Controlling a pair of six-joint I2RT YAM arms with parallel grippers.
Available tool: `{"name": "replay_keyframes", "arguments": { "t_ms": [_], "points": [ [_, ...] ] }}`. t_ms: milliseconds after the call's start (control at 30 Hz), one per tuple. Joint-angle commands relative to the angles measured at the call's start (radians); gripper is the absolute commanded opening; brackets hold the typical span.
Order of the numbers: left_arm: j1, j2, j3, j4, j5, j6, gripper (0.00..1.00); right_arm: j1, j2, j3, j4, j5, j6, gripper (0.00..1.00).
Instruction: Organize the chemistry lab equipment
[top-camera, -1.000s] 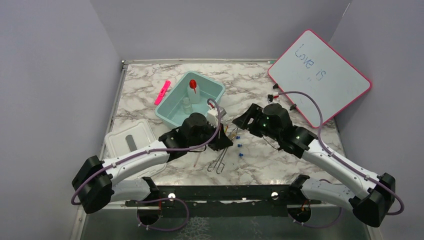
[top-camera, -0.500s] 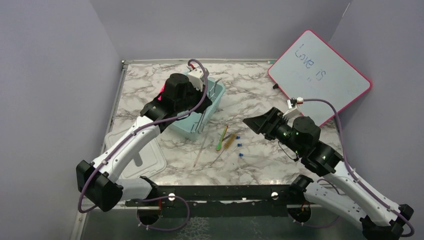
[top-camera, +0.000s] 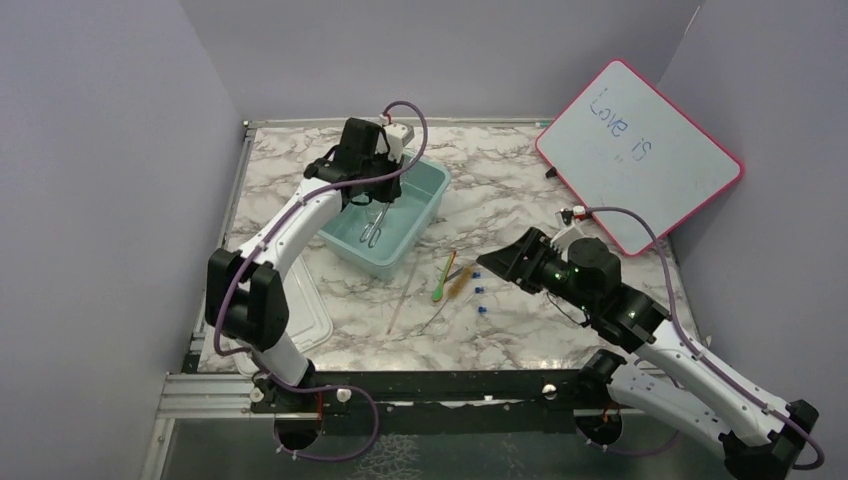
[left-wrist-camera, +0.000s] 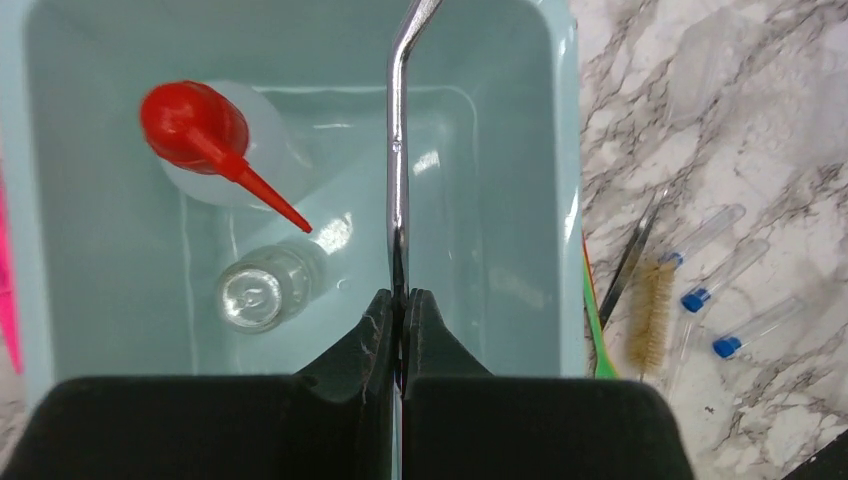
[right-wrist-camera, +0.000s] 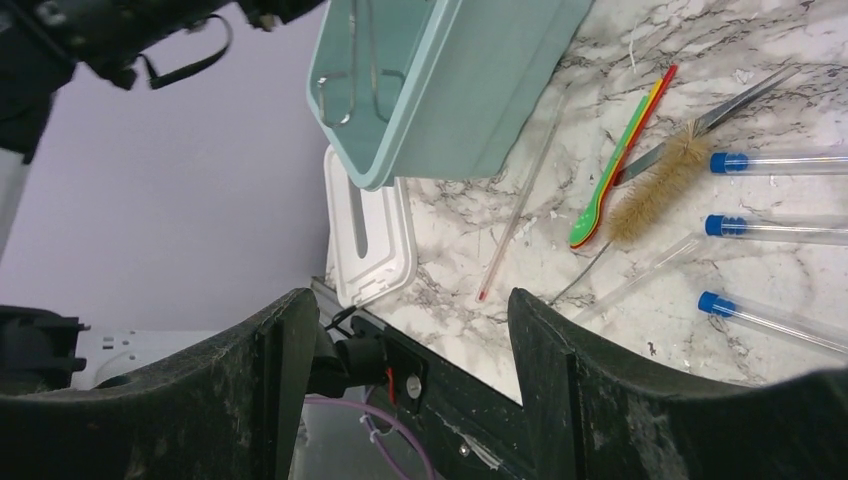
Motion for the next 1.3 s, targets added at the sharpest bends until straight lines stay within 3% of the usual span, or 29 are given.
{"name": "replay_keyframes", "arguments": {
  "t_ms": [0, 267, 700, 800, 1000, 1267],
  "points": [
    [0.007, 0.095, -0.005, -0.029, 0.11, 0.016, 0.0, 0.008, -0.023, -0.02, 0.011, -0.011, 0.016, 0.73],
    [0.005, 0.182, -0.049, 0.001, 0.134, -0.055, 0.0, 0.008, -0.018, -0.026, -0.01, -0.009, 0.024, 0.73],
    [-0.004, 0.217, -0.071, -0.005, 0.071, -0.11, 0.2, 0.008, -0.001, -0.039, -0.029, 0.037, 0.047, 0.72],
    [-0.003, 0.204, -0.063, -0.01, 0.073, -0.114, 0.25, 0.008, 0.009, -0.039, -0.033, 0.039, 0.051, 0.72],
    [-0.007, 0.16, -0.039, -0.042, 0.064, -0.121, 0.27, 0.008, 0.02, -0.039, -0.036, 0.049, 0.047, 0.7],
    [-0.013, -0.019, -0.038, -0.063, 0.042, -0.141, 0.32, 0.008, 0.143, 0.0, -0.115, 0.098, -0.044, 0.7]
  ]
}}
